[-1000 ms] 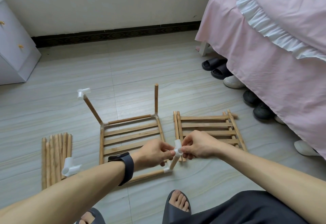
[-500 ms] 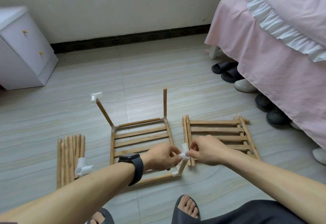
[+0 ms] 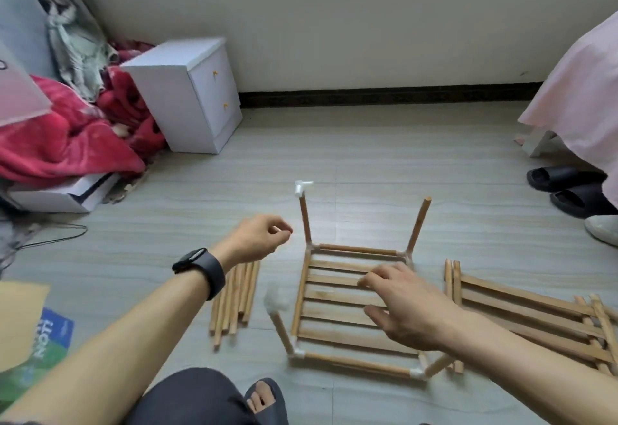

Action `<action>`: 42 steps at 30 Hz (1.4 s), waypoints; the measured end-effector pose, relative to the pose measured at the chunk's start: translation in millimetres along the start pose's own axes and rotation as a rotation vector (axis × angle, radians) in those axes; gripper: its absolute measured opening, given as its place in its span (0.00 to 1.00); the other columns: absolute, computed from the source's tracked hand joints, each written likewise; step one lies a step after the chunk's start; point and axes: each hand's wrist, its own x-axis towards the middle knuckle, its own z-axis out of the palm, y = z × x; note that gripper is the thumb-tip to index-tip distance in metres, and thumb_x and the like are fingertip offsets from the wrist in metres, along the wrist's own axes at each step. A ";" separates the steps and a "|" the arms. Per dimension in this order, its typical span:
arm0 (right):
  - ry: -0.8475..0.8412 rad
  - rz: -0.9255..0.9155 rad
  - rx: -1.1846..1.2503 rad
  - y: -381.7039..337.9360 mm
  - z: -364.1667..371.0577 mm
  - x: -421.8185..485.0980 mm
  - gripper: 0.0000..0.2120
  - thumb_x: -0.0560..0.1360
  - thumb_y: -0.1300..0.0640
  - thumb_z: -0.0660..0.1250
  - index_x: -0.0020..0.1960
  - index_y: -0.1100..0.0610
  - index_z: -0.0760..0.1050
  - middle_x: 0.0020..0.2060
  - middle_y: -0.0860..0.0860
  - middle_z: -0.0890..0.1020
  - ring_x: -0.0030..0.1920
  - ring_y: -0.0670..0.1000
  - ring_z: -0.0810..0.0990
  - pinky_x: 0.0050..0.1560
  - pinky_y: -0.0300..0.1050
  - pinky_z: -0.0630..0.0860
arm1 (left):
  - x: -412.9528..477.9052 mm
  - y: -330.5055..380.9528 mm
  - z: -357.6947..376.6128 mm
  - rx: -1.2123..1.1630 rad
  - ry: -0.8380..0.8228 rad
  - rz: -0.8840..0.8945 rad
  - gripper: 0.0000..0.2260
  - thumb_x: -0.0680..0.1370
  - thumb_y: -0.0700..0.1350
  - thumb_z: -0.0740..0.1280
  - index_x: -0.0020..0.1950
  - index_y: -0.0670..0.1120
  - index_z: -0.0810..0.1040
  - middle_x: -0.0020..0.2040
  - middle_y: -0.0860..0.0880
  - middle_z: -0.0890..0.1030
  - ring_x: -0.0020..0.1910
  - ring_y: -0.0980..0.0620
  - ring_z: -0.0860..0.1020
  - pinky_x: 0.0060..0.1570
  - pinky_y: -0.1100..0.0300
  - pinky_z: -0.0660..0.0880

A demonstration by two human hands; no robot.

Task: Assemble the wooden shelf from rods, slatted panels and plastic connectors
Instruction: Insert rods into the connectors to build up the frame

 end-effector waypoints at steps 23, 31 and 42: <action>-0.151 -0.413 -0.245 -95.0 63.0 99.5 0.37 0.83 0.46 0.55 0.79 0.39 0.30 0.80 0.44 0.33 0.78 0.49 0.61 0.68 0.41 0.70 | -144.7 -291.1 223.5 -0.341 -0.034 -0.973 0.14 0.78 0.60 0.64 0.56 0.52 0.69 0.53 0.49 0.78 0.49 0.47 0.79 0.50 0.55 0.76; -0.123 -0.379 -0.271 -96.5 61.9 96.9 0.36 0.83 0.45 0.56 0.80 0.39 0.35 0.82 0.43 0.38 0.70 0.47 0.71 0.49 0.33 0.63 | -134.0 -304.4 221.6 -0.439 0.052 -0.941 0.03 0.77 0.43 0.66 0.47 0.48 0.80 0.49 0.48 0.82 0.52 0.46 0.80 0.53 0.58 0.77; -0.194 -0.313 -0.223 -112.8 34.2 93.0 0.30 0.83 0.44 0.58 0.81 0.37 0.50 0.82 0.41 0.47 0.72 0.49 0.71 0.63 0.46 0.77 | -82.5 -225.0 71.3 -1.138 0.312 -0.607 0.07 0.81 0.43 0.70 0.58 0.46 0.81 0.44 0.49 0.84 0.41 0.52 0.81 0.40 0.59 0.77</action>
